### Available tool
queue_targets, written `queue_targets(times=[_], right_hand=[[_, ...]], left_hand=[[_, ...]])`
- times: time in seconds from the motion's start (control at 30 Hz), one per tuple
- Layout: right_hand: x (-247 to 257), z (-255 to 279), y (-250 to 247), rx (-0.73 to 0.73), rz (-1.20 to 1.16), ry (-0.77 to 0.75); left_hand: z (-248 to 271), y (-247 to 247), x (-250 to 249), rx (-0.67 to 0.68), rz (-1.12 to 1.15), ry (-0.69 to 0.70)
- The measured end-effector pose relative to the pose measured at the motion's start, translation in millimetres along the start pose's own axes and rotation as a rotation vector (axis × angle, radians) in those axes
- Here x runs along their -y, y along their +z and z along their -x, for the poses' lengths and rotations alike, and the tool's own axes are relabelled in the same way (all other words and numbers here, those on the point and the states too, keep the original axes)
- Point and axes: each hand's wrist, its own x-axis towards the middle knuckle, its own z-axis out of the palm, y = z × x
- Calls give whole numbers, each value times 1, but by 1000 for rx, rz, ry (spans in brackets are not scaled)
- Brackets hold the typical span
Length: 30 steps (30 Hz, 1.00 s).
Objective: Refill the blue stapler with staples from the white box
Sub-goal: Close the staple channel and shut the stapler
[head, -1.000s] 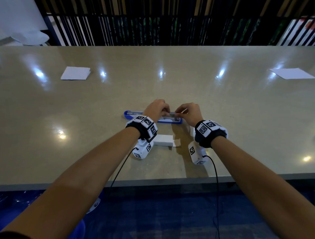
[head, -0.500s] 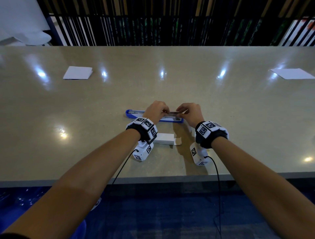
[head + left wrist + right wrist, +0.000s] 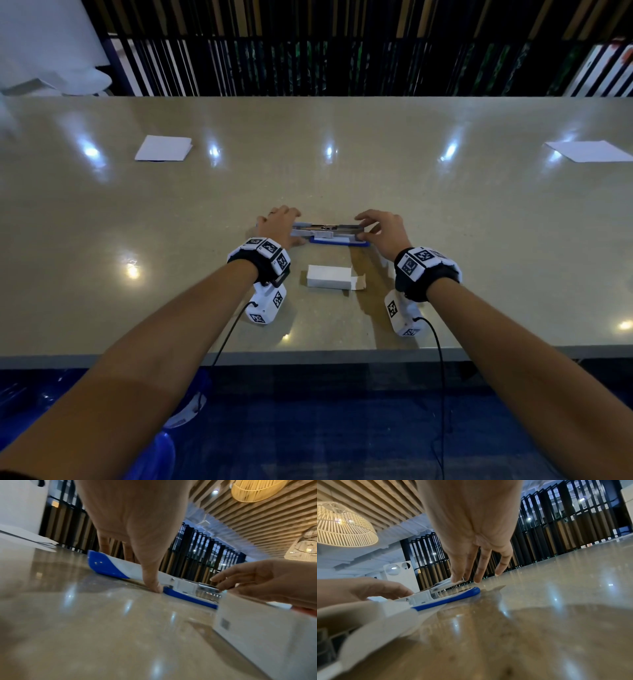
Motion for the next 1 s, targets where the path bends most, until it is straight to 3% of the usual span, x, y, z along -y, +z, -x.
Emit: queue_targets(times=[0.17, 0.33, 0.6, 0.83, 0.9, 1.0], right_hand=[[4, -2, 1, 33, 77, -45], [7, -4, 3, 26, 89, -47], [5, -6, 5, 15, 70, -55], [4, -4, 5, -49, -82, 34], [6, -3, 4, -51, -117, 56], [5, 0, 3, -56, -219, 78]], left_hand=[[-5, -6, 31, 125, -108, -150], [-8, -20, 32, 108, 6, -136], [-9, -57, 6, -269, 475, 89], [-6, -44, -30, -270, 787, 142], [-4, -41, -45, -210, 756, 192], [0, -29, -64, -103, 492, 327]])
